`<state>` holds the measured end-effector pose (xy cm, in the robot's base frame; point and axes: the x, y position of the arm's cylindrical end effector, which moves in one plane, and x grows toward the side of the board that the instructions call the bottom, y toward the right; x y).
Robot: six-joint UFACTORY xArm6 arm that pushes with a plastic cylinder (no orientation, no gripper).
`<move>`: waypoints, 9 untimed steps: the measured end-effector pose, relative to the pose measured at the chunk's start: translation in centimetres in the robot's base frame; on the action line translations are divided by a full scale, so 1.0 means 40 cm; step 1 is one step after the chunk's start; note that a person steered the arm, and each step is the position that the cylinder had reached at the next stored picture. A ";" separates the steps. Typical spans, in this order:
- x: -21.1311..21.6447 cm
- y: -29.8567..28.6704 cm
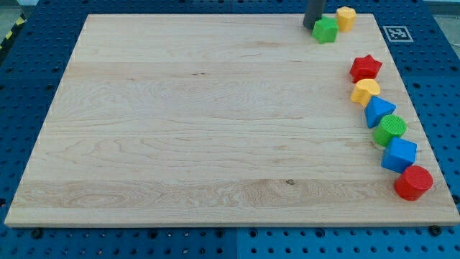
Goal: Push the green star to the top of the red star
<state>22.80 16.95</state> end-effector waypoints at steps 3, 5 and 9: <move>0.072 0.031; 0.113 0.059; 0.176 0.062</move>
